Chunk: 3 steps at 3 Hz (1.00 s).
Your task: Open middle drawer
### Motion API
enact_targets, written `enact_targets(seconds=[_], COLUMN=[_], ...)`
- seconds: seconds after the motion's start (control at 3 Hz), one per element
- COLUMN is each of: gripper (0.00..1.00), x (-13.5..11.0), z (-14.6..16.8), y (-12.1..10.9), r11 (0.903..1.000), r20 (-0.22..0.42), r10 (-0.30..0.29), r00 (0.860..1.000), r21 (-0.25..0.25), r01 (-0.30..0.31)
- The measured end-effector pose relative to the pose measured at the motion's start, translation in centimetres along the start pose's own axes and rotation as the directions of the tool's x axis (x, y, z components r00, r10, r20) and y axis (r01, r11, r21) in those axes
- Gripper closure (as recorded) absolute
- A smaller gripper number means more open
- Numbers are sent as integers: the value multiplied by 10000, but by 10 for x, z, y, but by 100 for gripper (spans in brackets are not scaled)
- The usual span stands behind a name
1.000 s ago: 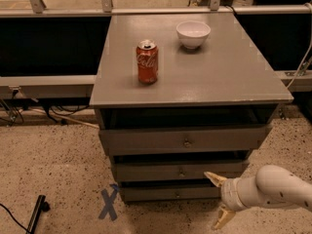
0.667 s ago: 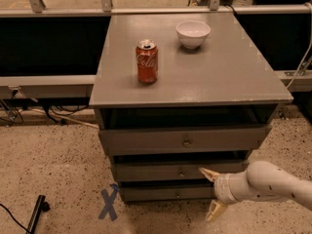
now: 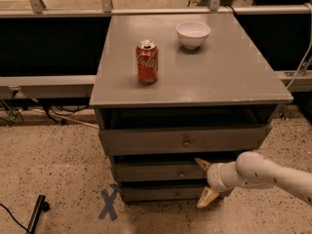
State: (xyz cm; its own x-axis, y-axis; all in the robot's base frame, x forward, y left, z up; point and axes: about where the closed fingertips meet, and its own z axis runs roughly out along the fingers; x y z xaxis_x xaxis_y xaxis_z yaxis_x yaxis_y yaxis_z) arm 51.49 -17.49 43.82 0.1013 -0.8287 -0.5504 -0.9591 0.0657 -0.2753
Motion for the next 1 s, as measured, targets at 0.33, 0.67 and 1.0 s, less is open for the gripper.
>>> enact_targets(seconds=[0.33, 0.67, 1.0], gripper=[0, 0, 18], x=[9, 16, 18], z=[13, 22, 25], y=[-15, -22, -23], r11=[9999, 9996, 9993], r20=[78, 140, 247], r10=[99, 184, 208], r00=[9999, 9997, 9995], r21=[117, 215, 316], r01=[-100, -187, -216])
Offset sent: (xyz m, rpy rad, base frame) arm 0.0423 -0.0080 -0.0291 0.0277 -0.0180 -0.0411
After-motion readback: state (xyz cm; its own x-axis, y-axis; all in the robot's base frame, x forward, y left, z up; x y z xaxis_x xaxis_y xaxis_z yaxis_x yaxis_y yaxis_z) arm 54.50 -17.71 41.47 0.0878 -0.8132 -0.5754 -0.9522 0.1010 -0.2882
